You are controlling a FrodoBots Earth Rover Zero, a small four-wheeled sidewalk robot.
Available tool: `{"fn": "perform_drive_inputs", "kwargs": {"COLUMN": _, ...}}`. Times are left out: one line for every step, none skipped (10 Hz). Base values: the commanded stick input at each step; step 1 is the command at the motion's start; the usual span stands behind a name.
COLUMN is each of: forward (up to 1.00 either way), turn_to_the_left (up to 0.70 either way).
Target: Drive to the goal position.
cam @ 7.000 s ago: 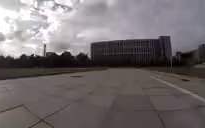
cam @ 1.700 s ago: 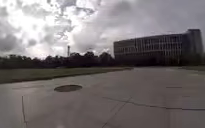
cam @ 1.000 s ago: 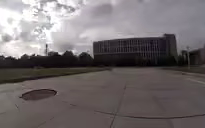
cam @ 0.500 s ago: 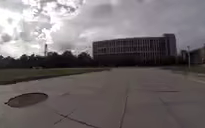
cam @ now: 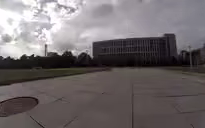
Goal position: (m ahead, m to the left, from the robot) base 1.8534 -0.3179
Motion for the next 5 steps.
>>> {"fn": "perform_drive_inputs", "kwargs": {"forward": 0.63, "turn_to_the_left": 0.00}}
{"fn": "perform_drive_inputs", "kwargs": {"forward": 0.69, "turn_to_the_left": 0.00}}
{"fn": "perform_drive_inputs", "kwargs": {"forward": 0.70, "turn_to_the_left": 0.00}}
{"fn": "perform_drive_inputs", "kwargs": {"forward": 0.70, "turn_to_the_left": 0.00}}
{"fn": "perform_drive_inputs", "kwargs": {"forward": 0.70, "turn_to_the_left": 0.00}}
